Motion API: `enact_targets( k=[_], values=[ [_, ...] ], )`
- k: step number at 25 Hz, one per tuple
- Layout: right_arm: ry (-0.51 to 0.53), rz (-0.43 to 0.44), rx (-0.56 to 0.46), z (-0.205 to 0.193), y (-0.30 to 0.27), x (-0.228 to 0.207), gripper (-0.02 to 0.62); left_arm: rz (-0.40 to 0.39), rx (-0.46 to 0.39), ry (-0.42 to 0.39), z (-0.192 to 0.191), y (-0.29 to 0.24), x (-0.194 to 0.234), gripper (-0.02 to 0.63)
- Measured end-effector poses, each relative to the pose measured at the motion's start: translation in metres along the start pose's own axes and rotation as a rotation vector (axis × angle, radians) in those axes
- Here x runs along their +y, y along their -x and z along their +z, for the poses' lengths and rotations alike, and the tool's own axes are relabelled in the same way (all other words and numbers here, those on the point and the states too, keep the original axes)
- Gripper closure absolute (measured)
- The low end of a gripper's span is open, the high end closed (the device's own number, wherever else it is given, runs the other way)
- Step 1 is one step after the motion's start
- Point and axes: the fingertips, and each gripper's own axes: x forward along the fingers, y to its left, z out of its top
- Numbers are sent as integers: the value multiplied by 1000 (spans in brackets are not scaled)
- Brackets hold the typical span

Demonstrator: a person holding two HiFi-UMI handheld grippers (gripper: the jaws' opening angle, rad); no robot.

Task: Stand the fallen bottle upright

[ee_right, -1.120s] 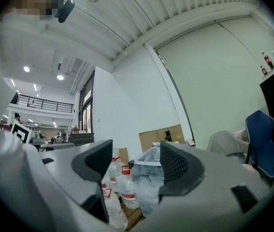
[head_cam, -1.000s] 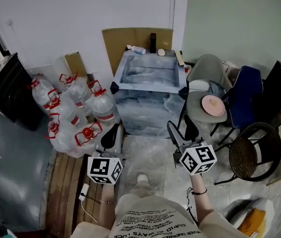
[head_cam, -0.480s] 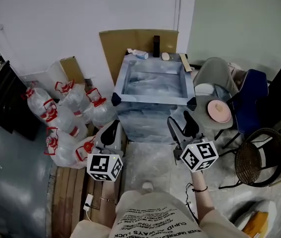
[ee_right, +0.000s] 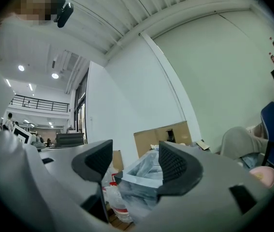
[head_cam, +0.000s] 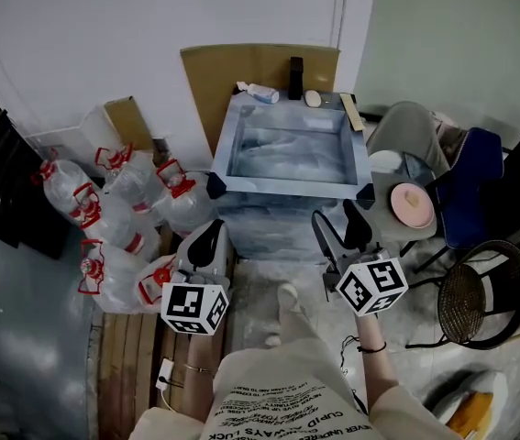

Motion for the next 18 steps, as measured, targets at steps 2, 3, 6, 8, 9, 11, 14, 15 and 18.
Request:
enact_targets(
  k=[2, 3, 6, 8, 9, 11, 14, 15, 18],
  values=[
    [0, 1, 4, -2, -16, -4, 305, 6, 6, 5, -2, -11, 9, 574],
    [2, 4, 8, -3, -24, -7, 305, 9, 8, 7, -3, -17, 13, 574],
    [6, 18, 13, -8, -52, -17, 305, 19, 12, 5, -8, -38, 27, 574],
    [-1, 27, 18, -10, -74, -25, 305, 27, 20, -1, -10, -55, 37, 574],
    [-3, 31, 23, -11, -86, -29, 305, 30, 24, -2, -11, -63, 42, 574],
    [4, 40, 34, -11, -110, -37, 305, 41, 27, 2, -10, -82, 54, 574],
    [9, 58, 50, -9, -147, -50, 304, 61, 32, 9, -7, -114, 73, 574],
    [11, 63, 56, -8, -159, -55, 304, 65, 34, 11, -6, -125, 77, 574],
    [18, 78, 71, -7, -191, -69, 304, 69, 39, 12, -3, -157, 89, 574]
  ],
)
